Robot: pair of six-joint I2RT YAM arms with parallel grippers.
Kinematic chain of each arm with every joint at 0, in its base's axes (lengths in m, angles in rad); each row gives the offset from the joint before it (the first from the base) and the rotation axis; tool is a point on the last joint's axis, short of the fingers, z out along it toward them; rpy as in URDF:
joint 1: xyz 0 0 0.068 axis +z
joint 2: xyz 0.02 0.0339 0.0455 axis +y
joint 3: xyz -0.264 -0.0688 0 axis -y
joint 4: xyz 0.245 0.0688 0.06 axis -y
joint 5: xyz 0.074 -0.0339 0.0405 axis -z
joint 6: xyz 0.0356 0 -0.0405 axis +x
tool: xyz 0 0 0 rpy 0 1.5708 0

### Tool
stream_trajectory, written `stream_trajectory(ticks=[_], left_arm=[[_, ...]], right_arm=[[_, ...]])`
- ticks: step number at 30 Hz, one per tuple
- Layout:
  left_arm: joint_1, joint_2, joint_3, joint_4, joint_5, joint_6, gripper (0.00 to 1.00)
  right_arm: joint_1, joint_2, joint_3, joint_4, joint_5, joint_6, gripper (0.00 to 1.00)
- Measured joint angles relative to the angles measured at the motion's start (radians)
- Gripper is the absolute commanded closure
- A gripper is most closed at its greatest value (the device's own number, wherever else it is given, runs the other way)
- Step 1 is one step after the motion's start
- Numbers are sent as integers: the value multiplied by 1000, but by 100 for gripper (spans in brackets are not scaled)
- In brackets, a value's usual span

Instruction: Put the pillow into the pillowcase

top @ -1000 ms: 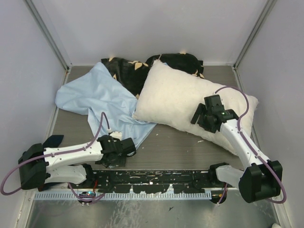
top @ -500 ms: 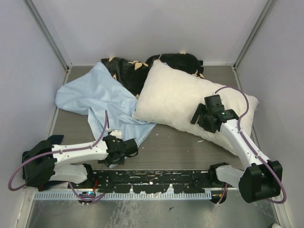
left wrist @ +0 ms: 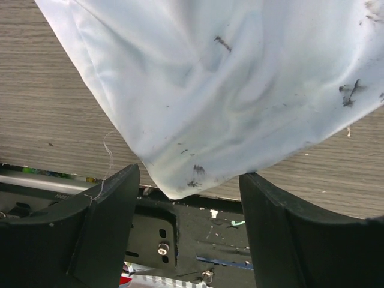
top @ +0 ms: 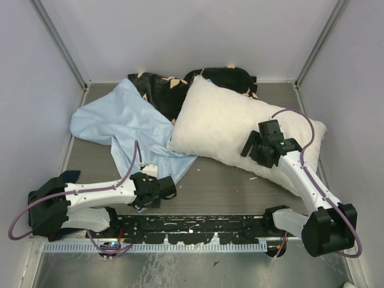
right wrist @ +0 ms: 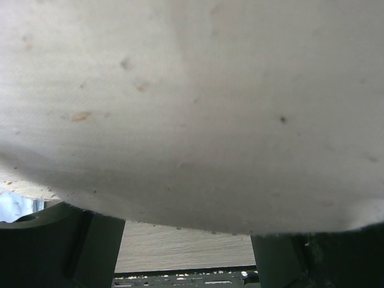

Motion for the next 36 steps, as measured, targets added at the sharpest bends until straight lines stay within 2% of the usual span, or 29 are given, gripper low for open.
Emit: stream_trajectory(ticks=[2,4,9,12,16,32,36], left_arm=[[0,20,0,14,3,1,38],[0,61,-1,30,5,2,58],[-1,120,-5,51,8,3,69],[-1,123,-4,50,6,2,73],[-1,119,10,21,-1,0,98],[-2,-62,243,-186,-34,38,100],[-2,-72,265,-209,-36,53,100]], right_arm=[[0,0,0,0,-2,0,22],[0,0,0,0,-3,0,22],[0,-2,0,0,-3,0,22],[0,-6,0,0,-3,0,22],[0,-6,0,0,-4,0,22],[5,-31,5,-1,-27,-21,20],[71,-58,103,-19,-32,-68,18]])
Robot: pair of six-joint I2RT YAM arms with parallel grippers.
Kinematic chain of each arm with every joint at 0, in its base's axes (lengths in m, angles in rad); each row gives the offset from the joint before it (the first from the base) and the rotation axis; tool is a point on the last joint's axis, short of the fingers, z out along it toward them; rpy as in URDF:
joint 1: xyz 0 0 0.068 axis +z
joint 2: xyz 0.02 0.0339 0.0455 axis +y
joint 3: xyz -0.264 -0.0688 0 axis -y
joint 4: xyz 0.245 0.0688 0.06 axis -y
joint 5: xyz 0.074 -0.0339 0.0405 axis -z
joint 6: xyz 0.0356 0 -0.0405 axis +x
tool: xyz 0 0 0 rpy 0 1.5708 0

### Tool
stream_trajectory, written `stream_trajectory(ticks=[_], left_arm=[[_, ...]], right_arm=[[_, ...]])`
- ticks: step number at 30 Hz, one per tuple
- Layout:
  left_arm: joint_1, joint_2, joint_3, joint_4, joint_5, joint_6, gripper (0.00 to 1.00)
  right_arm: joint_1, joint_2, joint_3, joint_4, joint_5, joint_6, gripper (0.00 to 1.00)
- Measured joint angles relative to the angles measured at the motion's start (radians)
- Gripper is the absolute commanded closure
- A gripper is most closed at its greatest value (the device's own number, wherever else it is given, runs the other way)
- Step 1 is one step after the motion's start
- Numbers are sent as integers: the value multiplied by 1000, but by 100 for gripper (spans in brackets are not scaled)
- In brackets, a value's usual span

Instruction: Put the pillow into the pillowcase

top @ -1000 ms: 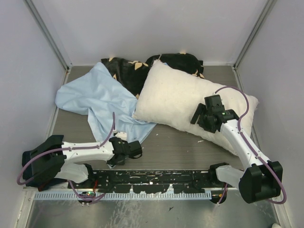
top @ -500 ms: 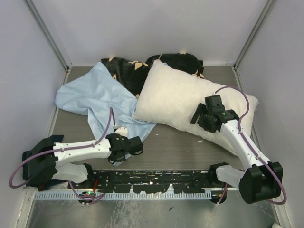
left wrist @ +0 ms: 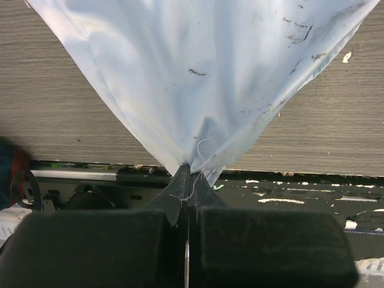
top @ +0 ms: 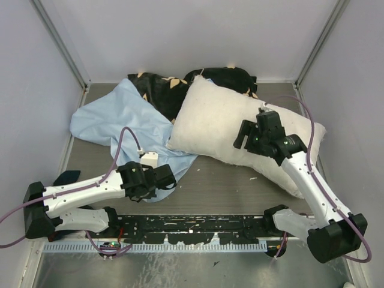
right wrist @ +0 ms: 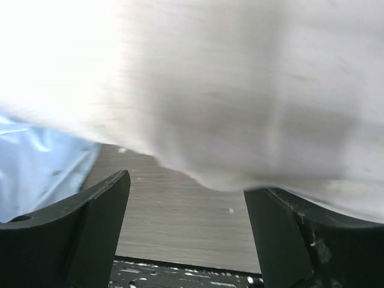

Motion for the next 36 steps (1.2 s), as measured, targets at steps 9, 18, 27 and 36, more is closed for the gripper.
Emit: stream_trajectory(ticks=[9,18,27,36], left_arm=[[0,1,11,2,1,12,100],[11,-10,11,19,1,13,100],[37,-40,11,26,6,35,100],[55,-32,32,35,13,74,100]], right_arm=[[239,220,359,100,93,-69,14],[303,682,667,86,237,-109,4],[327,964,906,-13,340,-135,36],[319,937,742,106,395,-131,99]])
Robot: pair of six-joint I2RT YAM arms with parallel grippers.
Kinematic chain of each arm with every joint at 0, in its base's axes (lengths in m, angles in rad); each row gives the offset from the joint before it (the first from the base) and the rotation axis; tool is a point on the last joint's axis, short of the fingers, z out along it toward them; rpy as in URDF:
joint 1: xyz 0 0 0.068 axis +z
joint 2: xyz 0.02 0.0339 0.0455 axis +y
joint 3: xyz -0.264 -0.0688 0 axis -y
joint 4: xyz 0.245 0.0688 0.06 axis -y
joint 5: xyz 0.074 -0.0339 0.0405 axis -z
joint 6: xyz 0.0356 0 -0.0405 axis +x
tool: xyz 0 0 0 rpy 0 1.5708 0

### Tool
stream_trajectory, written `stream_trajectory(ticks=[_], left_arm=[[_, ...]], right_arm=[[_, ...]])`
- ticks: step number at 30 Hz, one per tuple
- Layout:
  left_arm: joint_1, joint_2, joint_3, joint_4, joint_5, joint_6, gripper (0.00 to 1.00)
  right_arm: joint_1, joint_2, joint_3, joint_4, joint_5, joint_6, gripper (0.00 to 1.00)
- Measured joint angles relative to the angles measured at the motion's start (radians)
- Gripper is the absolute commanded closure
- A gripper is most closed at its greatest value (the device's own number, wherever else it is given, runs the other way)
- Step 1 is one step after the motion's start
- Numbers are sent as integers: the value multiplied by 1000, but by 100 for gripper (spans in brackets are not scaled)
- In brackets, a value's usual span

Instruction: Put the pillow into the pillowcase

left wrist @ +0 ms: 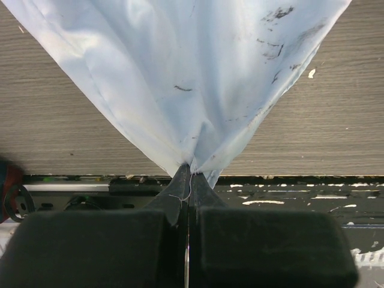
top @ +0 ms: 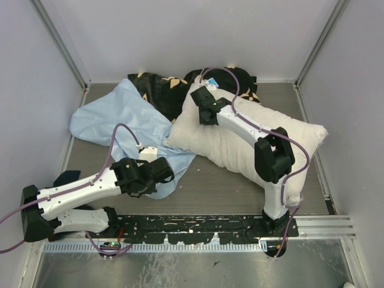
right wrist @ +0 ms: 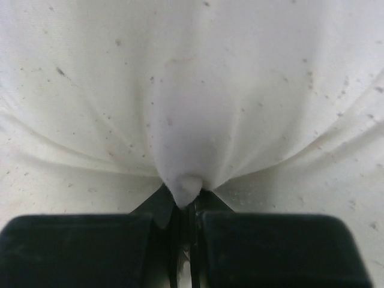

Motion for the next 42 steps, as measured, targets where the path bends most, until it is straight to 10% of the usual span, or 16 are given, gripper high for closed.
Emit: stream_trajectory(ticks=[18,42], left_arm=[[243,34,64,71,77,187,100],[490,183,213,185,145,414,100]], right_arm=[[-70,-631,-284,6,-266,-195,99],[-11,-972,-529,-150,-783,-280,99]])
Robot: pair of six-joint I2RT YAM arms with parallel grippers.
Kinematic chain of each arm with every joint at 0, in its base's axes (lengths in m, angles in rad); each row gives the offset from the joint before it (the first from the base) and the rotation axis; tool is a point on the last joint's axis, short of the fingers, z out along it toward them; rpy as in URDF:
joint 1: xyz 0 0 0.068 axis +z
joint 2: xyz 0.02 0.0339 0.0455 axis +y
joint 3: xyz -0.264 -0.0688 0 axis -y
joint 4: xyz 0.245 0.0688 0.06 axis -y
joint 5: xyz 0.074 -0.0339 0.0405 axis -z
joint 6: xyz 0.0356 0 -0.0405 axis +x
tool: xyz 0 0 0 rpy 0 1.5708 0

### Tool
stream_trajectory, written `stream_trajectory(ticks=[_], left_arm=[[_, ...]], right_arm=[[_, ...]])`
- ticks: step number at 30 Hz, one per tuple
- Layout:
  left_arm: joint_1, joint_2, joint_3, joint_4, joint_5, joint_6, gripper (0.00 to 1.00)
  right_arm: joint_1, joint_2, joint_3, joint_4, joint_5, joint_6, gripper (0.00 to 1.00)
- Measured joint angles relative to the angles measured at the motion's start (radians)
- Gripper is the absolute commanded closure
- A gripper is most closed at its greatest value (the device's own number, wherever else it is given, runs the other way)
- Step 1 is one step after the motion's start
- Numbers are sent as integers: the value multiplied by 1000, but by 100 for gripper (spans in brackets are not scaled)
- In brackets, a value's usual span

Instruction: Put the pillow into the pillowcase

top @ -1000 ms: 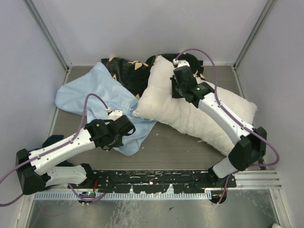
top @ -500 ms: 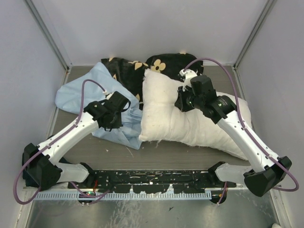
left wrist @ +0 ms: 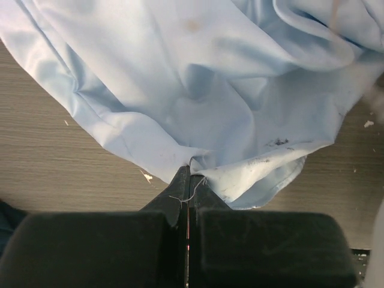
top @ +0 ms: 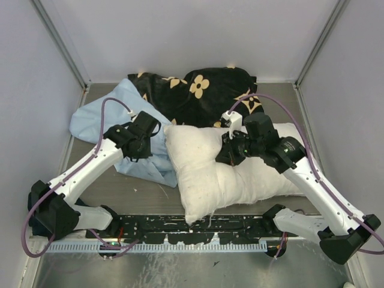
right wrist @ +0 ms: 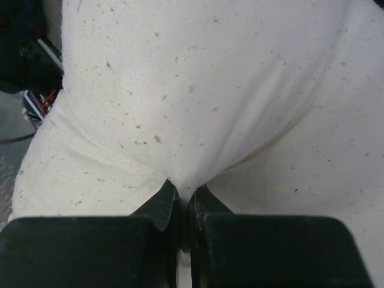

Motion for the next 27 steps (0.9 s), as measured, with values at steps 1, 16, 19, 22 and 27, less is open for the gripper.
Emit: stream_trajectory(ticks=[1,16,19,22,27], left_arm=[[11,0,0,2,0,5,100],[156,33,60,40,0,98,100],[164,32,63,40,0,108,100],[166,24,64,39,2,113,100],[166,-58,55,35,24,114,100]], right_arm=[[13,0,-6,-8,-12,-3,99],[180,1,-50,-45,-66,-8,99],[196,1,-74,-44,-66,-3,99],[199,3,-99,-27,-69,6,99],[202,53,-118,2,-77,16,99]])
